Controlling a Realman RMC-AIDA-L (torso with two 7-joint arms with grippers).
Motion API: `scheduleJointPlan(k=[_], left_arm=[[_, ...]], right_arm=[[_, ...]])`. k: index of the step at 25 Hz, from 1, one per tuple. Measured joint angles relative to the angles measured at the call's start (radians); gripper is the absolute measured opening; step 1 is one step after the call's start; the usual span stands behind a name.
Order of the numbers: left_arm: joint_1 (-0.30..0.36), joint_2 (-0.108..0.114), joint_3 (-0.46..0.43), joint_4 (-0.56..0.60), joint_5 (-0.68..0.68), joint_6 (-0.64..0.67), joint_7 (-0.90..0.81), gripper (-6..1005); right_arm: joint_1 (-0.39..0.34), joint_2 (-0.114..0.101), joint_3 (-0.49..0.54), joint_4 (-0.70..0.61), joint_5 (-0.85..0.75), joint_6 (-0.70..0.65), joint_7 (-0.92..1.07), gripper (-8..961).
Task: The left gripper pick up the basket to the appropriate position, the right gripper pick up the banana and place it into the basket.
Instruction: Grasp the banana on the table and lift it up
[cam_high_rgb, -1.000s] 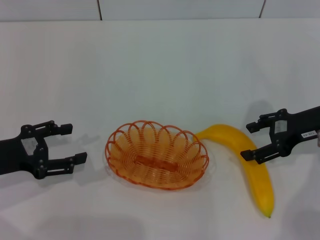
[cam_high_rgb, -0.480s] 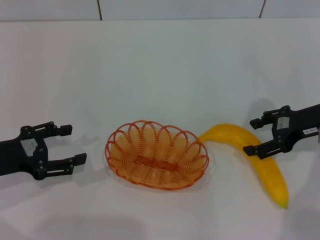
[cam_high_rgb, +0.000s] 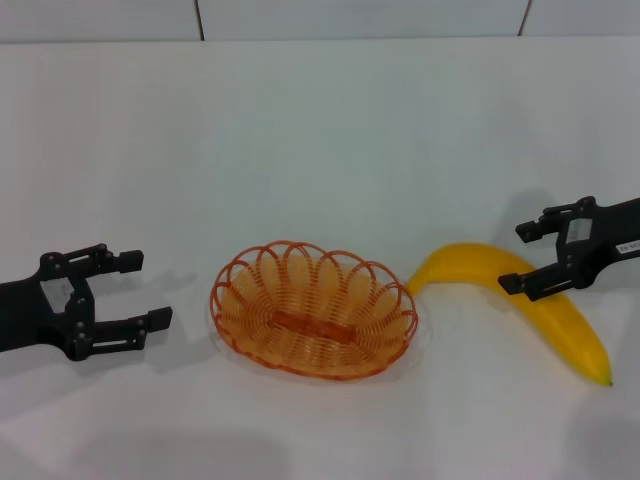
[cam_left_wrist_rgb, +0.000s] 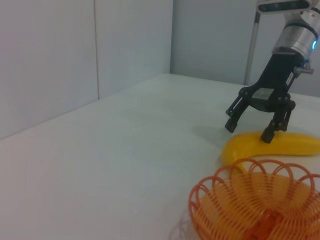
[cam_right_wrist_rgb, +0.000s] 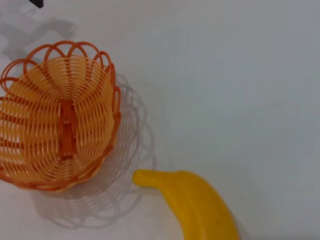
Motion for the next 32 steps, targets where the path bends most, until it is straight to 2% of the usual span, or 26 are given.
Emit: scheduleJointPlan(k=[7, 14, 26, 31, 32], left_arm=[[-0.002, 0.0, 0.0, 0.0, 0.0, 0.0, -0.002, 841], [-0.004, 0.0, 0.0, 0.0, 0.0, 0.0, -0.002, 841], [-0.002, 0.0, 0.002, 0.0, 0.0, 0.0, -0.005, 841], [-0.001, 0.001, 0.002, 0.0, 0.0, 0.0, -0.006, 841], [-0.001, 0.001, 0.002, 0.0, 0.0, 0.0, -0.007, 841]], right_arm=[[-0.003, 0.001, -0.069, 0.008, -0.001, -0.011, 0.002, 881], [-0.003, 0.001, -0.081, 0.009, -0.001, -0.004, 0.014, 881], [-0.003, 0.0, -0.078, 0.001, -0.001, -0.013, 0.045, 723], [-0.002, 0.0, -0.081, -0.001, -0.001, -0.014, 0.05, 517], [-0.003, 0.0, -0.081, -0.001, -0.001, -0.014, 0.05, 516]])
